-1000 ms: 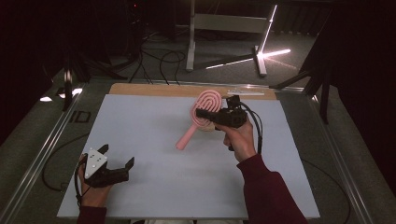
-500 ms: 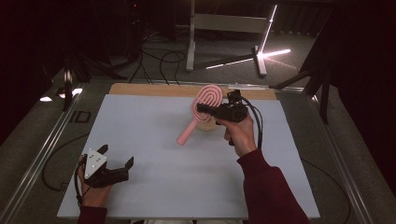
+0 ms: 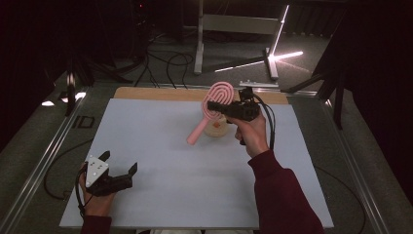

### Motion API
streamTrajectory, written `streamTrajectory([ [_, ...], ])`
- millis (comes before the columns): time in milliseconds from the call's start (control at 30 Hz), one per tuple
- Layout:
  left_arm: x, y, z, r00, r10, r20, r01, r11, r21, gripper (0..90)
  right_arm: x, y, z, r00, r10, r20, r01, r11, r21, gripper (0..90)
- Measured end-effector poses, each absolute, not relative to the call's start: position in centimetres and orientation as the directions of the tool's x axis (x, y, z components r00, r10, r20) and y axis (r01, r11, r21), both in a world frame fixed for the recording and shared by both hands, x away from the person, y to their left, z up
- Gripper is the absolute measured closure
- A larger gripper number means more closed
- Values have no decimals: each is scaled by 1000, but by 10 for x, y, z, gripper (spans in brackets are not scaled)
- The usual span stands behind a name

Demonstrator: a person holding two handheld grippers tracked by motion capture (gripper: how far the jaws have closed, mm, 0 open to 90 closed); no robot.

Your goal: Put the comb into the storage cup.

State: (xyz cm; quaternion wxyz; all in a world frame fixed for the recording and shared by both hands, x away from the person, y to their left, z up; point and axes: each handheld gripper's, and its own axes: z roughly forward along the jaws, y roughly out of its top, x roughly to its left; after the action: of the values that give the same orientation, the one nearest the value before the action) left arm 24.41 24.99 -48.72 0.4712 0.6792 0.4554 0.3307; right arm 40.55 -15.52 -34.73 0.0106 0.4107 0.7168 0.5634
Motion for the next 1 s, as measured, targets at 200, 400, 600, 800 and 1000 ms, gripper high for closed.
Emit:
streamTrajectory([
  [200,244,249,-488,369,929,25,308,-147,940,1,413,-158,-342,-659,620,426,567,39,823,634],
  [400,244,248,-487,368,929,28,305,-150,940,1,418,-159,-339,-655,634,411,561,43,827,634],
  [600,244,249,-487,368,929,20,307,-142,941,1,422,-160,-338,-649,642,409,559,37,829,634],
  [800,244,247,-488,370,929,19,310,-143,940,1,426,-162,-337,-646,643,412,555,25,831,634],
  [1000,244,248,-488,370,929,19,309,-142,940,1,432,-168,-337,-629,656,418,550,-4,835,634],
])
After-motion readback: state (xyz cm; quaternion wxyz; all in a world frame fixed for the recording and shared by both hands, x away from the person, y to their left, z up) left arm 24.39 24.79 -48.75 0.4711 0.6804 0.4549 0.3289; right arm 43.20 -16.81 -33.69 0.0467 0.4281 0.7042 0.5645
